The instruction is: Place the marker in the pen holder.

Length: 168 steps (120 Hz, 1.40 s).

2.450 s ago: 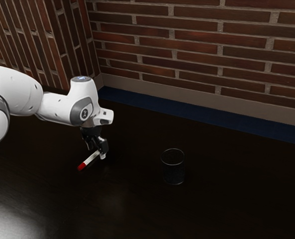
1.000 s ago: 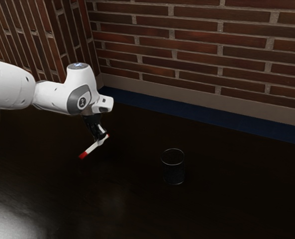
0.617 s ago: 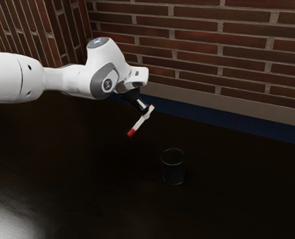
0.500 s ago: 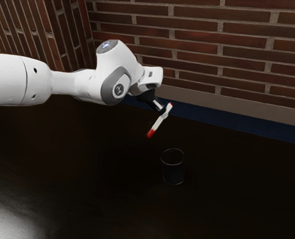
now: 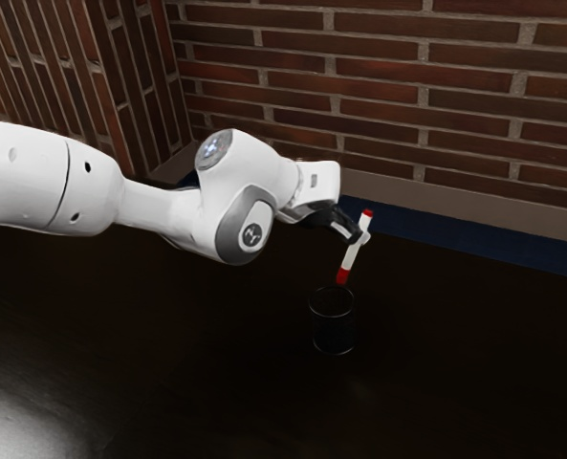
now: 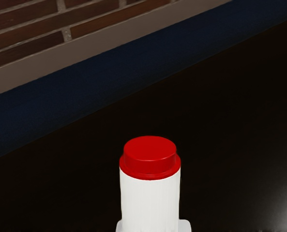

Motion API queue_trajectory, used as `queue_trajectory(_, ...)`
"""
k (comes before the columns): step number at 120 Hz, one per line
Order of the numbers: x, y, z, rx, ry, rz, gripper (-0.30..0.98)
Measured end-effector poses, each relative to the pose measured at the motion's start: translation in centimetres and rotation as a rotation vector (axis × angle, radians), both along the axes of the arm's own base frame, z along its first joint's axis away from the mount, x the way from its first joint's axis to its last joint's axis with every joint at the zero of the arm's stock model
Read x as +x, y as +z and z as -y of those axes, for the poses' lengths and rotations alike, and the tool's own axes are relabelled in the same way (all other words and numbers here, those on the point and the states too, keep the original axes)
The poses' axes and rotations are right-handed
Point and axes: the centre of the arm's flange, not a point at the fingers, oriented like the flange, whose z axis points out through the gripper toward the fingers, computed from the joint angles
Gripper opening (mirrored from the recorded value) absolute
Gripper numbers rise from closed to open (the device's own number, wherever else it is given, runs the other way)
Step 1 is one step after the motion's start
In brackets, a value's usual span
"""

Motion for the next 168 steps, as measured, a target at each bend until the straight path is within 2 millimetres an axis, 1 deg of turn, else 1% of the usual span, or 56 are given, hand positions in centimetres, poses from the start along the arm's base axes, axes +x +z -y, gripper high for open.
queue_trajectory(16,-1.1,-1.8,-0.2,0.008,0.002,0.003,-0.1)
queue_trajectory(31,-1.7,-2.6,-0.4,0.009,0.005,0.009,-0.1)
queue_trajectory(40,-1.8,-3.3,-0.6,0.009,0.006,0.006,-0.09)
queue_trajectory(60,-1.5,-6.3,-1.0,0.01,0.012,-0.029,-0.09)
queue_trajectory(62,-1.5,-6.4,-1.1,0.011,0.013,-0.03,-0.08)
queue_trajectory(72,-1.4,-6.7,-1.2,0.013,0.013,-0.033,0.11)
queue_trajectory(85,-1.4,-6.4,-1.2,0.014,0.011,-0.029,0.33)
queue_trajectory(94,-1.4,-6.0,-1.2,0.015,0.01,-0.024,0.44)
queue_trajectory(104,-1.4,-5.1,-1.2,0.018,0.008,-0.016,0.52)
queue_trajectory(112,-1.1,-4.1,-1.5,0.026,0.008,-0.025,0.56)
queue_trajectory(119,1.0,-1.3,-3.0,0.032,0.023,-0.05,0.59)
queue_trajectory(123,2.4,0.1,-4.8,0.045,0.043,-0.083,0.61)
queue_trajectory(129,4.2,1.6,-8.8,0.08,0.087,-0.161,0.62)
queue_trajectory(132,4.8,2.5,-10.4,0.106,0.101,-0.201,0.63)
queue_trajectory(136,5.5,4.0,-12.0,0.14,0.116,-0.249,0.64)
queue_trajectory(140,5.8,5.5,-13.0,0.166,0.127,-0.296,0.65)
queue_trajectory(148,5.1,9.2,-14.0,0.207,0.148,-0.377,0.66)
queue_trajectory(154,3.2,13.7,-14.8,0.23,0.18,-0.405,0.66)
queue_trajectory(158,1.6,15.9,-15.4,0.249,0.209,-0.431,0.67)
queue_trajectory(163,0.0,17.6,-16.4,0.265,0.248,-0.474,0.67)
queue_trajectory(168,-1.1,18.1,-17.1,0.273,0.281,-0.524,0.67)
